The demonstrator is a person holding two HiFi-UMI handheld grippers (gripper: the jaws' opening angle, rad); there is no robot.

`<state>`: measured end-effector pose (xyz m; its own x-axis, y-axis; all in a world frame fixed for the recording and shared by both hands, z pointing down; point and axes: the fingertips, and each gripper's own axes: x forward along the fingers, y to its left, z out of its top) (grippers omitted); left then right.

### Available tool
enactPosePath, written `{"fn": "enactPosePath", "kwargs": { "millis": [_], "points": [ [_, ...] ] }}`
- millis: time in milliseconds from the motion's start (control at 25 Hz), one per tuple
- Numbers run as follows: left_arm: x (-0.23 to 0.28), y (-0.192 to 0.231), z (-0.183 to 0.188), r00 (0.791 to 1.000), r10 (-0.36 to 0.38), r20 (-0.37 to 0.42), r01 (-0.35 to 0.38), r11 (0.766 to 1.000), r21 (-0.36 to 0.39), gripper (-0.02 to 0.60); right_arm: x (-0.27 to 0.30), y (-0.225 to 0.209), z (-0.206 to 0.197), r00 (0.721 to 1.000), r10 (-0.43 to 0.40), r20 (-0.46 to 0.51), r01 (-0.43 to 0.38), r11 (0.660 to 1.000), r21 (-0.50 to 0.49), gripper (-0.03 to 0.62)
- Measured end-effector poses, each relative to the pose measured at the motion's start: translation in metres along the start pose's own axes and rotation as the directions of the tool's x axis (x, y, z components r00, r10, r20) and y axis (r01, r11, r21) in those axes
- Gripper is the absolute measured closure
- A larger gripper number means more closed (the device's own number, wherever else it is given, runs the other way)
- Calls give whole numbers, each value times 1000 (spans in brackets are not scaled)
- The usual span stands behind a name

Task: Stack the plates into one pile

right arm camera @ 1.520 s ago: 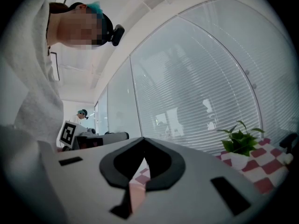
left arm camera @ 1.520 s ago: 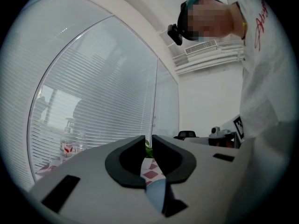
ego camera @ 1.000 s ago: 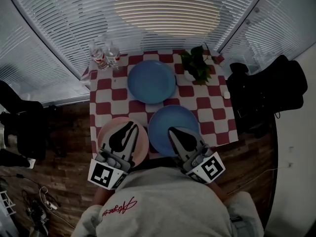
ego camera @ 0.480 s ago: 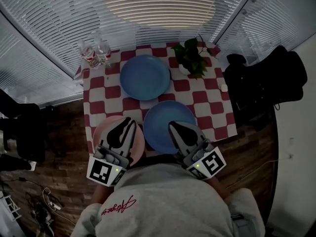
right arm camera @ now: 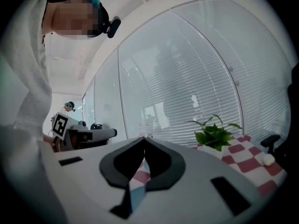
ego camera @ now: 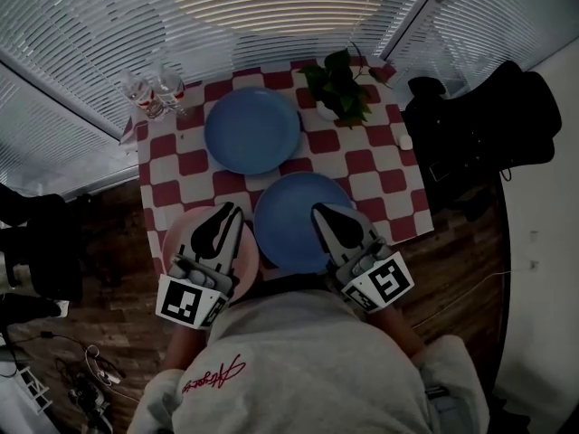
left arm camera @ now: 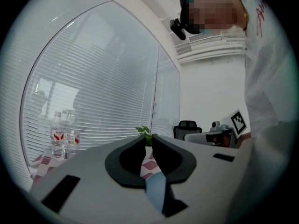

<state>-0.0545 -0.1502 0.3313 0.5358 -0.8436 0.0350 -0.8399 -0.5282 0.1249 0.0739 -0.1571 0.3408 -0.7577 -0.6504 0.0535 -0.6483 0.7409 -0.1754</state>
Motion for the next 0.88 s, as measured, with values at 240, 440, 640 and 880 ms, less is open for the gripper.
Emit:
{"fn": "enactPosePath", "kwargs": {
  "millis": [240, 440, 640, 880],
  "points": [
    [10, -4, -27, 997, -45, -55, 46, 999, 8, 529, -7, -27, -17, 997, -74, -33, 74, 997, -25, 583],
    [21, -8, -53, 986, -59, -154, 63, 998, 19, 528, -24, -49, -38, 984, -167, -68, 165, 985, -43, 582],
    [31, -16, -77, 974, -109, -199, 109, 994, -9, 488, -43, -66, -62, 964, -239, -120, 237, 971, -28, 582],
    [37, -19, -105, 951, -126, -281, 123, 992, -27, 434, -57, -75, -93, 947, -270, -174, 274, 962, 2, 569]
  ]
}}
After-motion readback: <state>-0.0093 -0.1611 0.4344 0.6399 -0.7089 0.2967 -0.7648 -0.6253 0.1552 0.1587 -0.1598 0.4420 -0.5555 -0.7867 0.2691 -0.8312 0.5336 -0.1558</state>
